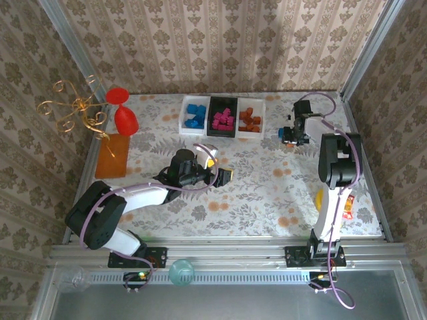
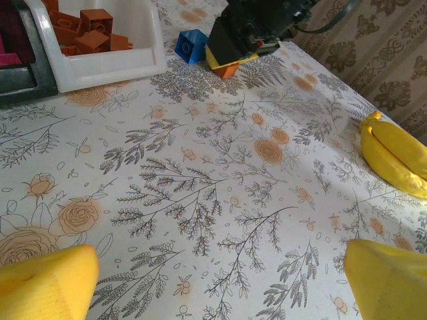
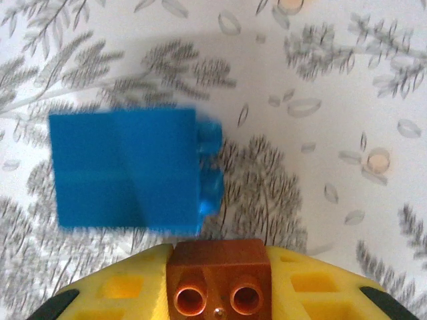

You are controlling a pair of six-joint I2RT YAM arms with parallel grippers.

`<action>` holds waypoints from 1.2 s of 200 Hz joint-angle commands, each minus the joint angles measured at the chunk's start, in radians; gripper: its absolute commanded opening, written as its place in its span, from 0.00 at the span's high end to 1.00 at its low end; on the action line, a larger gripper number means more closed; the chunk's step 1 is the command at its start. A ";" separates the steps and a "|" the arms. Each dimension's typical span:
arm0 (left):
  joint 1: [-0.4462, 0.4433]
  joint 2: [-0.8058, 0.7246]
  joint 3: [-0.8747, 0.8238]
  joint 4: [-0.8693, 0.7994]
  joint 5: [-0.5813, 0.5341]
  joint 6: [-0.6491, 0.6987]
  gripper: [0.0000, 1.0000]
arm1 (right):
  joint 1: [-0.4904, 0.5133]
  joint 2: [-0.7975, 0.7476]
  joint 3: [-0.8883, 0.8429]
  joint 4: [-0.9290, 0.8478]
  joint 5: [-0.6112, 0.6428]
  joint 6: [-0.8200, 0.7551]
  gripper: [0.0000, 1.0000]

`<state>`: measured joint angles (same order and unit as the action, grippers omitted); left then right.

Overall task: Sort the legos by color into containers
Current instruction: Pick up the lego from the top-right of the table, then place the lego in the container.

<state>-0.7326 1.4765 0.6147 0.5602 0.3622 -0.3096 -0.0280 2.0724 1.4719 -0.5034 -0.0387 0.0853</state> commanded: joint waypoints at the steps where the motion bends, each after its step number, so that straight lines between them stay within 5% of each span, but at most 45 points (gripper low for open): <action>1: 0.005 -0.003 0.026 -0.008 -0.009 0.026 0.04 | 0.008 -0.163 -0.072 0.029 -0.089 0.050 0.73; 48: 0.028 -0.045 0.009 -0.021 -0.053 0.048 0.04 | 0.089 -0.320 -0.205 0.243 -0.303 0.205 0.73; 106: 0.081 -0.122 -0.014 -0.025 -0.154 0.015 0.03 | 0.215 -0.165 -0.034 0.272 -0.219 0.237 0.71; 157: 0.062 -0.006 0.198 -0.237 -0.238 -0.022 0.02 | 0.232 -0.022 0.120 0.245 -0.132 0.237 0.66; 240: 0.051 0.192 0.464 -0.340 -0.334 -0.065 0.02 | 0.223 -0.015 0.200 0.209 -0.195 0.264 0.38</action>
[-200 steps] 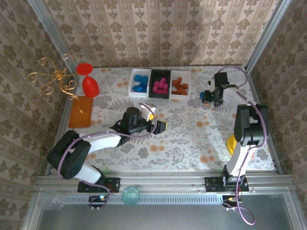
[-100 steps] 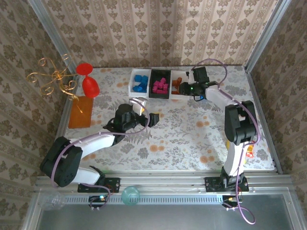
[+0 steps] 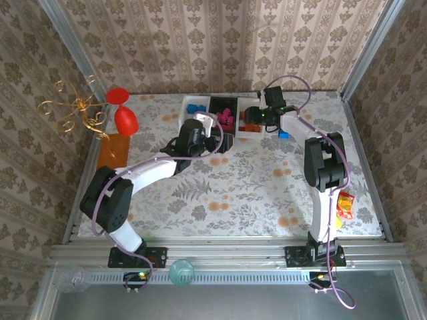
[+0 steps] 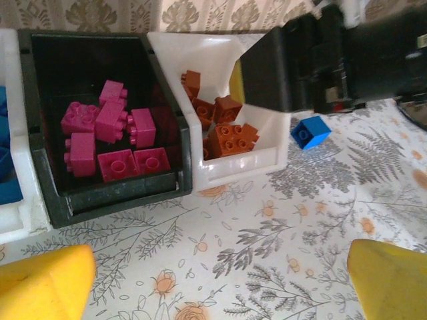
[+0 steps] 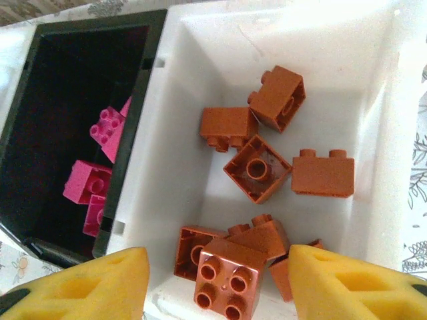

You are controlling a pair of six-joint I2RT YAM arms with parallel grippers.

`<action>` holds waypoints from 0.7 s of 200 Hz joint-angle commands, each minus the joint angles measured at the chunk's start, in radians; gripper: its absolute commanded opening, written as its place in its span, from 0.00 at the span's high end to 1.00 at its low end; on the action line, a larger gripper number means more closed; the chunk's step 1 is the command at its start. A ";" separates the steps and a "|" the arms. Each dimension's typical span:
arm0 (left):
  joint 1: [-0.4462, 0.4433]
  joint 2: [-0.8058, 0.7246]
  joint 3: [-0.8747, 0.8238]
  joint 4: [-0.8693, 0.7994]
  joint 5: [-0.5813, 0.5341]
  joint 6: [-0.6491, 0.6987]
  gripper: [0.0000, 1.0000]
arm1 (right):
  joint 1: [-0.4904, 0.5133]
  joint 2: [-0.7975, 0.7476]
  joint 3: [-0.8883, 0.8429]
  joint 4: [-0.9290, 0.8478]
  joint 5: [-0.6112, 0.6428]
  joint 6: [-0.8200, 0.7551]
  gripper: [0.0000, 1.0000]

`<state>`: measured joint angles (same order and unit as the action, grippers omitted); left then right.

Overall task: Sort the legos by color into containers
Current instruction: Place the lego in the container, then pick up the lego from the top-right of the table.

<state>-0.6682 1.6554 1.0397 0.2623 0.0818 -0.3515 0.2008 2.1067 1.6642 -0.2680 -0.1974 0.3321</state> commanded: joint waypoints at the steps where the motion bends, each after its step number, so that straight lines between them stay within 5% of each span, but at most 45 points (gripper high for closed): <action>1: -0.014 0.014 0.041 -0.043 -0.055 -0.023 0.02 | -0.007 -0.053 0.005 -0.026 -0.038 0.016 0.38; 75: -0.014 -0.129 -0.055 -0.123 -0.089 0.078 0.01 | -0.184 -0.310 -0.321 0.013 0.031 0.010 0.30; 140: -0.014 -0.233 -0.177 -0.099 -0.075 0.040 0.01 | -0.258 -0.169 -0.239 -0.114 0.079 -0.066 0.25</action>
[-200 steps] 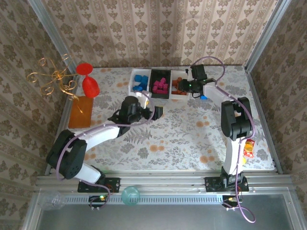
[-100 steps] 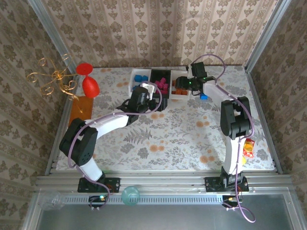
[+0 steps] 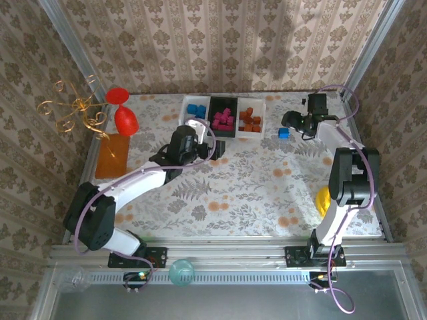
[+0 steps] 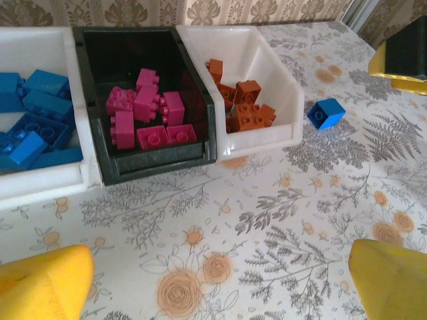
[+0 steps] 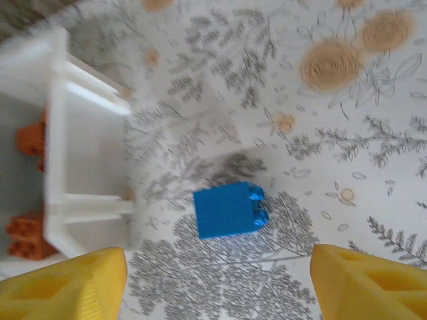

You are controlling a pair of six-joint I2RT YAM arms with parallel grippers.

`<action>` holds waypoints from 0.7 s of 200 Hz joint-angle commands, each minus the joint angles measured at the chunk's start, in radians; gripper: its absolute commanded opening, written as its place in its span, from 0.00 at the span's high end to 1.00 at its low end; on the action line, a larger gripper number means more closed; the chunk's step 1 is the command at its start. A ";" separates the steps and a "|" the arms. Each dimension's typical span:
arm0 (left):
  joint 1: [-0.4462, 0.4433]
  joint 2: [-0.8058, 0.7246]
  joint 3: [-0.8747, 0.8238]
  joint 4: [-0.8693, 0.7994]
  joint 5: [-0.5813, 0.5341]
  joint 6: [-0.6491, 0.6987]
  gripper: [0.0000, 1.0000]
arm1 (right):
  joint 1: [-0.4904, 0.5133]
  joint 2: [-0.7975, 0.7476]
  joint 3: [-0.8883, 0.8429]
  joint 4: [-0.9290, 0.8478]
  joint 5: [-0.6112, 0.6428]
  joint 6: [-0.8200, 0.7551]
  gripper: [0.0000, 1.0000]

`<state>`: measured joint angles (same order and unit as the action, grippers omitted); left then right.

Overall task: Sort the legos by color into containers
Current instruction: Pick up the lego from the top-right of the table.

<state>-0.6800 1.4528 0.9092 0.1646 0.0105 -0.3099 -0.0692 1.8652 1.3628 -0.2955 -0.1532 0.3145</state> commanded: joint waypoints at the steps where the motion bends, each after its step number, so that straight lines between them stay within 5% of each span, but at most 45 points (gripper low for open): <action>1: -0.003 -0.032 -0.048 -0.003 -0.004 -0.001 0.01 | 0.012 0.075 0.065 -0.090 0.035 -0.049 0.25; 140: 0.063 -0.163 -0.205 -0.002 -0.017 -0.046 0.00 | 0.070 0.354 0.372 -0.325 0.119 -0.148 0.27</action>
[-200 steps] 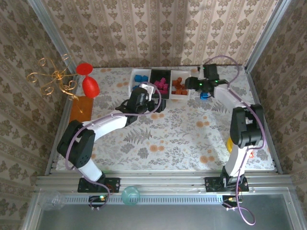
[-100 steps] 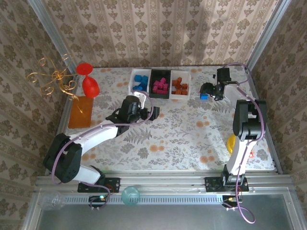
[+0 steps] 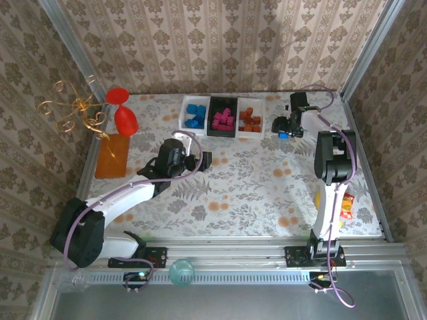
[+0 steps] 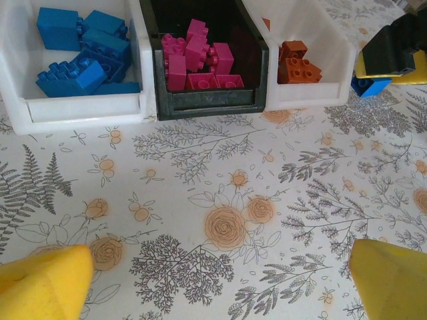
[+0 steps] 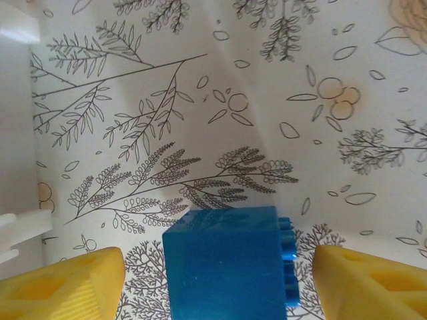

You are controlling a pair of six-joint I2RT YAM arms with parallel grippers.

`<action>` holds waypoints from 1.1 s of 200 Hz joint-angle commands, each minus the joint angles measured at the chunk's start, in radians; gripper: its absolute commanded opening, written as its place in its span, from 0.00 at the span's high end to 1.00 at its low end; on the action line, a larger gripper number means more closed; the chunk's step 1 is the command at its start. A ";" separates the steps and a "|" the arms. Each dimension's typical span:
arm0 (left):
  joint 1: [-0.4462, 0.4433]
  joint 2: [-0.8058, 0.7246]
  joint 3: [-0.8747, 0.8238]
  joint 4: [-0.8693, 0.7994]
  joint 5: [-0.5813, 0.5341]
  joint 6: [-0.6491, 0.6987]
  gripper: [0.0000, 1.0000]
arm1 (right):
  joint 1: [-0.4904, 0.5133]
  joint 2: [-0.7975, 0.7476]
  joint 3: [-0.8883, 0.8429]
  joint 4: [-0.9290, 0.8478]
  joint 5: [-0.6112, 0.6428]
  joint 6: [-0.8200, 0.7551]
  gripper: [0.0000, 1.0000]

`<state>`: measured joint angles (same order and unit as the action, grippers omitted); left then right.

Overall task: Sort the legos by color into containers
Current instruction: Pick up the lego from the top-right of the table.

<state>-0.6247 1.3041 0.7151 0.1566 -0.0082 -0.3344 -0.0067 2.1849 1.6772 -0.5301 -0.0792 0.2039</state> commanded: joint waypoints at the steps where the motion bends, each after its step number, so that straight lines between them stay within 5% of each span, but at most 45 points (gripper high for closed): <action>1: 0.008 -0.015 -0.011 0.007 0.002 -0.022 0.00 | 0.008 0.036 0.060 -0.092 0.046 -0.038 0.27; 103: 0.026 -0.022 -0.040 0.030 0.019 -0.042 0.00 | 0.033 0.104 0.156 -0.189 0.087 -0.046 0.42; 154: 0.033 -0.006 -0.043 0.042 0.036 -0.051 0.00 | 0.033 0.015 0.078 -0.112 0.052 -0.042 0.51; 220: 0.036 0.004 -0.043 0.053 0.043 -0.059 0.00 | 0.060 -0.176 -0.145 -0.023 0.014 0.006 0.50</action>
<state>-0.5983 1.3041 0.6807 0.1722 0.0219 -0.3683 0.0292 2.1239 1.6398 -0.6006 -0.0349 0.1818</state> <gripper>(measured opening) 0.997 0.499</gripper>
